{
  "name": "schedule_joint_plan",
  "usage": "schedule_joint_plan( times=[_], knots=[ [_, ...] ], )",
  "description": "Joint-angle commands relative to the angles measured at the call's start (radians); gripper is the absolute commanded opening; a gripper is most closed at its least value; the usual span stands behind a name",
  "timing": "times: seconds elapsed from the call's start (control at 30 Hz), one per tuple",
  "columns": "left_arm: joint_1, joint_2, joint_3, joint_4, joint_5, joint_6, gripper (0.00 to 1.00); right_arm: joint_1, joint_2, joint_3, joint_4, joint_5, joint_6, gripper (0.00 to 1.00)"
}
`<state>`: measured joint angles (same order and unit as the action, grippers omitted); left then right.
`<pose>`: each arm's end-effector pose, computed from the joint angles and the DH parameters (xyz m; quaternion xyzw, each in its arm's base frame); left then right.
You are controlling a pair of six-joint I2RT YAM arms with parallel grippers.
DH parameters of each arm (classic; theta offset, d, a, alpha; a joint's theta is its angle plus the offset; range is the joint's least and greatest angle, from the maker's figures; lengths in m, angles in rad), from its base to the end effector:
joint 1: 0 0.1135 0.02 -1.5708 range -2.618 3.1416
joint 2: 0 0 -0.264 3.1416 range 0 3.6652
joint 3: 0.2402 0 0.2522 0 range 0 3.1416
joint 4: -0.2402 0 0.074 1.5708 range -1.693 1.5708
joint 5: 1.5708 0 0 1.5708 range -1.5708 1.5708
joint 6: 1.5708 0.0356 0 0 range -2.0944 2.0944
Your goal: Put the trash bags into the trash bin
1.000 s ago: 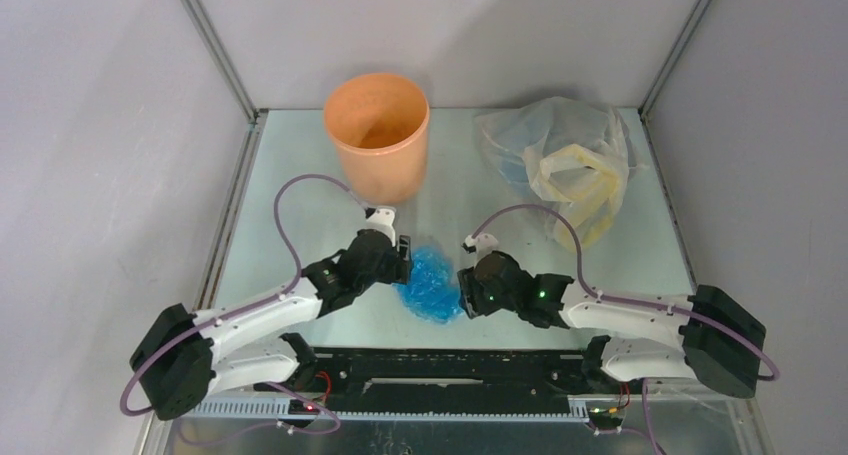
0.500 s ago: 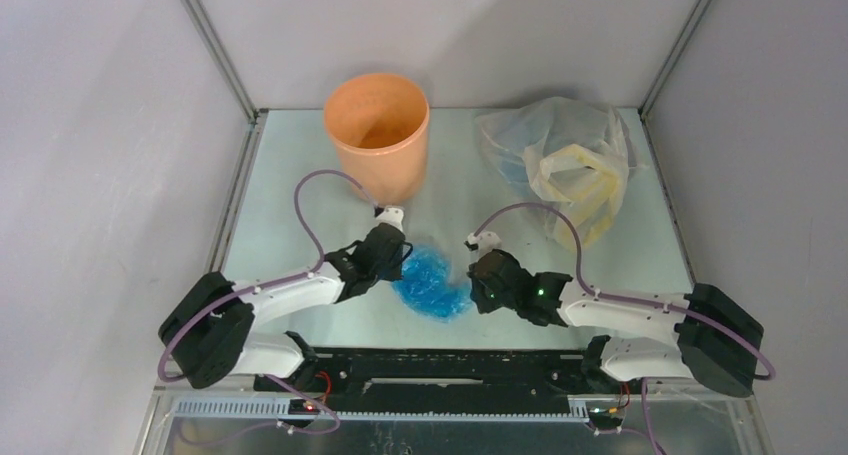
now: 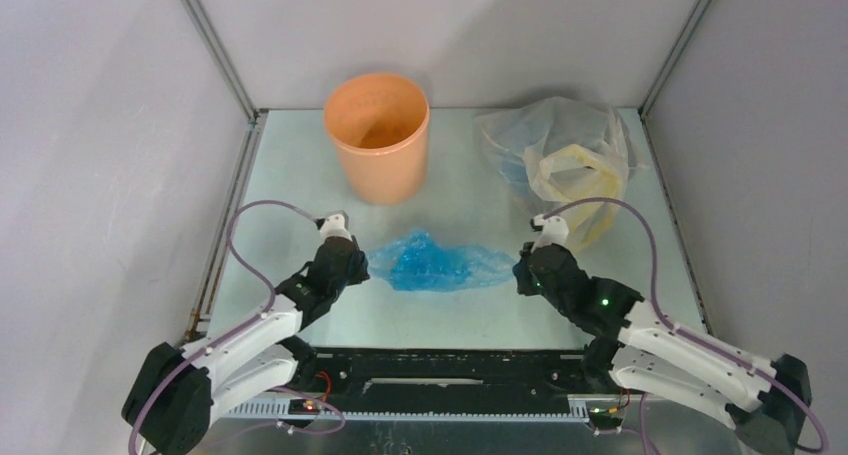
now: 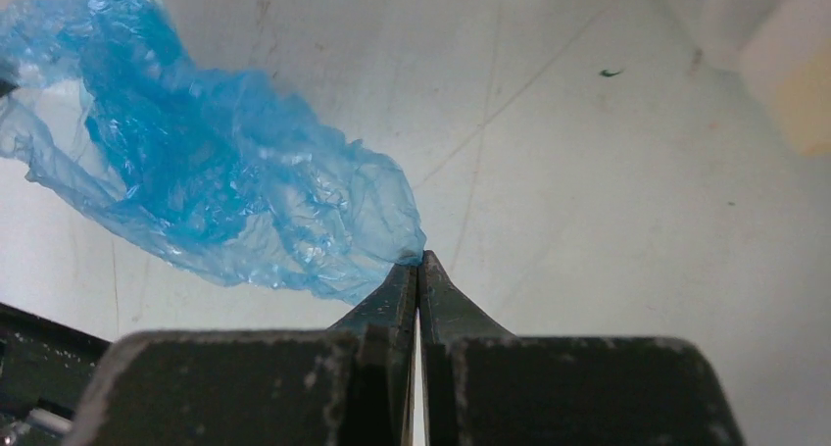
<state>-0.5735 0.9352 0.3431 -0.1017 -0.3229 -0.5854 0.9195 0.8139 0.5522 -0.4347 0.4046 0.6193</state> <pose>0.1597 -0.0897 0.1701 -0.0736 0.8932 -0.1077 0.4303 0.1159 0.1289 0.2315 -0.0486 0.8902 0.1578 0.4246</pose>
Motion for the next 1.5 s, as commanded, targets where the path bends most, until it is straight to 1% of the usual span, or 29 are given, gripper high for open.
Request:
schedule_joint_plan(
  times=[0.0,0.13,0.27,0.37,0.43,0.57,0.7,0.83,0.9,1.0,1.07,1.13,1.17,1.23,1.3,1.37,1.47],
  knots=[
    [0.013,-0.062,-0.022,0.009,0.012,-0.036,0.24,-0.04,-0.12,-0.019,-0.109,0.071,0.023,0.0],
    [0.014,-0.069,-0.022,0.003,0.008,-0.033,0.19,-0.077,-0.177,-0.02,-0.157,0.08,0.021,0.0],
    [0.031,-0.073,-0.021,-0.005,0.003,-0.044,0.09,-0.12,-0.216,-0.02,-0.193,0.125,0.051,0.0],
    [0.049,-0.106,-0.023,-0.008,0.016,-0.047,0.03,-0.141,-0.245,-0.015,-0.224,0.194,0.115,0.0],
    [0.05,-0.152,-0.015,-0.009,0.033,-0.036,0.0,-0.15,-0.261,-0.015,-0.21,0.191,0.091,0.0],
    [0.05,-0.236,0.057,-0.032,0.107,0.045,0.0,-0.162,-0.26,0.02,-0.138,0.109,-0.009,0.0],
    [0.051,-0.243,0.208,-0.159,0.143,0.107,0.0,-0.167,-0.232,0.099,-0.1,0.013,-0.111,0.0],
    [0.051,-0.253,0.353,-0.222,0.176,0.135,0.0,-0.169,-0.199,0.215,-0.074,-0.053,-0.175,0.0],
    [0.051,-0.237,0.481,-0.271,0.173,0.157,0.0,-0.178,-0.157,0.34,-0.072,-0.067,-0.224,0.0],
    [0.051,-0.174,0.787,-0.412,0.154,0.193,0.0,-0.183,-0.048,0.638,-0.124,-0.112,-0.291,0.0],
    [0.051,-0.142,0.987,-0.472,0.186,0.204,0.0,-0.183,0.003,0.816,-0.153,-0.185,-0.304,0.0],
    [0.05,-0.142,1.108,-0.479,0.226,0.199,0.0,-0.182,0.025,0.919,-0.162,-0.252,-0.294,0.0],
    [0.052,-0.153,1.116,-0.477,0.232,0.192,0.0,-0.182,0.026,0.934,-0.168,-0.265,-0.281,0.0],
    [0.051,-0.184,1.047,-0.459,0.232,0.176,0.0,-0.182,0.014,0.878,-0.181,-0.264,-0.254,0.0],
    [0.05,-0.218,0.893,-0.438,0.213,0.162,0.0,-0.184,0.001,0.751,-0.2,-0.243,-0.235,0.0],
    [0.05,-0.236,0.697,-0.415,0.203,0.124,0.0,-0.192,-0.01,0.604,-0.229,-0.198,-0.191,0.0],
    [0.05,-0.225,0.432,-0.325,0.284,0.046,0.0,-0.222,-0.042,0.408,-0.228,-0.228,-0.124,0.0]
  ],
)
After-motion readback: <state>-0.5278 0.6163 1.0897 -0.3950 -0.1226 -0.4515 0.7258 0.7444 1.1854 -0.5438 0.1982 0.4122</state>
